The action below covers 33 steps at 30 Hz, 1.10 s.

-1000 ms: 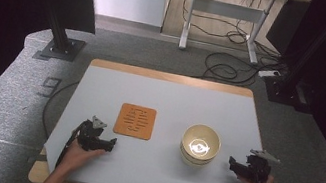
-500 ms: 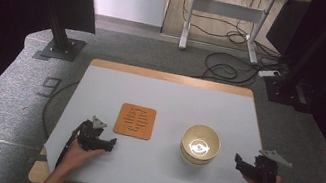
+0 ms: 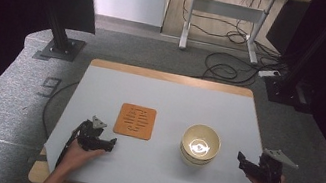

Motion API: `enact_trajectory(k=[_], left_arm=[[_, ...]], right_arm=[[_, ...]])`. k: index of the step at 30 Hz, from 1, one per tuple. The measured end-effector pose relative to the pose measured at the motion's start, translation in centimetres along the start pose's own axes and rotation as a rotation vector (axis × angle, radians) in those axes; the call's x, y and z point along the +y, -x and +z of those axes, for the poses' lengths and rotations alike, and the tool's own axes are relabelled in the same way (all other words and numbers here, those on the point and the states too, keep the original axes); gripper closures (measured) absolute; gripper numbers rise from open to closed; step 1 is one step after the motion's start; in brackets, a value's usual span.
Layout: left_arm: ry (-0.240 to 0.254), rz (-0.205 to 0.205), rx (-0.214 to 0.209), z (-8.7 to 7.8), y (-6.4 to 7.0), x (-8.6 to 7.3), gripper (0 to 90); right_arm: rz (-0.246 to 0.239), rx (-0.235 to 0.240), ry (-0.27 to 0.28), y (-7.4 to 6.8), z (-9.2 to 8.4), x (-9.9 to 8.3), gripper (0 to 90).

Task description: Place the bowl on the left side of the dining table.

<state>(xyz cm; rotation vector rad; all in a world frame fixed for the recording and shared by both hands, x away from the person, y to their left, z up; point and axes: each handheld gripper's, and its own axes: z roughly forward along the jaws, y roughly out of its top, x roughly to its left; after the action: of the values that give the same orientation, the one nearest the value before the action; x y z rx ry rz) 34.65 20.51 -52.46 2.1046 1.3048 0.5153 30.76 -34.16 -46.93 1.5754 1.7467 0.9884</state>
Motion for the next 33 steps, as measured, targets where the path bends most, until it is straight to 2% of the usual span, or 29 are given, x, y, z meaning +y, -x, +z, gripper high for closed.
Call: enact_trajectory(k=[15, 20, 28, 33], left_arm=[[0.001, -0.001, 0.0, 0.0, 0.0, 0.0, 13.8], [0.0, -0.001, 0.001, 0.0, 0.0, 0.0, 13.8], [0.0, -0.001, 0.001, 0.0, 0.0, 0.0, 13.8], [0.0, -0.001, 0.0, 0.0, 0.0, 0.0, 13.7]], right_arm=[[-0.013, 0.024, 0.035, -0.7, -1.1, 1.0, 11.6], [-0.003, 0.059, 0.058, -0.9, -1.6, 1.5, 11.6], [-0.007, 0.09, 0.077, -1.6, -2.1, 2.1, 11.8], [-0.016, 0.091, 0.08, -2.0, -2.2, 2.3, 12.2]])
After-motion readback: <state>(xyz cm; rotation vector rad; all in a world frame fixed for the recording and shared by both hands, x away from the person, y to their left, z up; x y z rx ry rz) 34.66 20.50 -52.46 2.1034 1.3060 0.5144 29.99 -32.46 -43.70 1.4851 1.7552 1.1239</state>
